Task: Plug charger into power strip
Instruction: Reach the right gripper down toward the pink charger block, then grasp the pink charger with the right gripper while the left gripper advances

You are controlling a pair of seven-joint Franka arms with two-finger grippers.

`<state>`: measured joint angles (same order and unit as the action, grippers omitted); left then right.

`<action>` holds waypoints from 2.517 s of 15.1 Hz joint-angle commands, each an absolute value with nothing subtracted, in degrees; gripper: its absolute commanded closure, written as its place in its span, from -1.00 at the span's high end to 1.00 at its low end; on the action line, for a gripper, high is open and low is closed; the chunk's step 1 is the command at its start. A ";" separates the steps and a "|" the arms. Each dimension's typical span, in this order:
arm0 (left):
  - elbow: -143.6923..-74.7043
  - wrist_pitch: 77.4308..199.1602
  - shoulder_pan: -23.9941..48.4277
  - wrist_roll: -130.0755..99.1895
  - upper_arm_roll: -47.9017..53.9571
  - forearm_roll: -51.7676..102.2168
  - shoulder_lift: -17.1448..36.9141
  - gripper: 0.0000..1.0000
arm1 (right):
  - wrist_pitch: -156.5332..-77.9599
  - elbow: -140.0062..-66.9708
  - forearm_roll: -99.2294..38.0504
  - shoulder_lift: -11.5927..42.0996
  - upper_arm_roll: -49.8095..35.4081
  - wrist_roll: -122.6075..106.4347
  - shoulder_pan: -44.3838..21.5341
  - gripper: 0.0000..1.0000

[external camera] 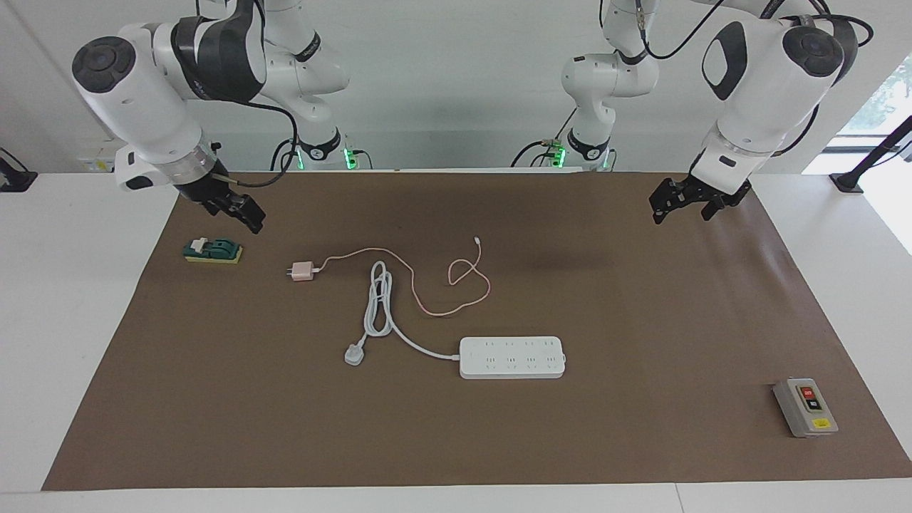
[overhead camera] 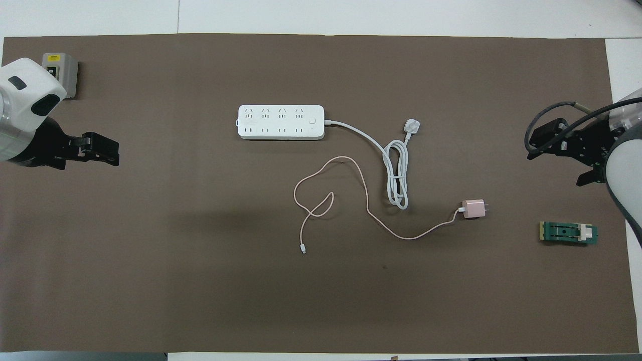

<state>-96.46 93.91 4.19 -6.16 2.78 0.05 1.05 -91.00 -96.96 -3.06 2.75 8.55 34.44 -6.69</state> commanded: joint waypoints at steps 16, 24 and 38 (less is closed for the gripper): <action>-93.34 88.15 4.39 -6.50 2.64 -0.18 1.76 1.00 | -103.70 -111.96 -19.60 4.83 13.97 76.56 -5.71 1.00; -86.84 84.90 1.33 -6.68 2.20 3.94 4.22 1.00 | -114.69 -123.40 -26.80 2.46 13.97 75.32 -5.54 1.00; -89.47 89.03 0.18 -4.87 2.90 51.29 12.20 1.00 | -121.03 -130.25 -35.59 3.68 13.89 60.41 -6.50 1.00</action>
<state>-88.87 87.39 -0.61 -9.18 3.35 45.41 9.96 -119.49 -128.34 -32.94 3.44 14.03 66.35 -6.63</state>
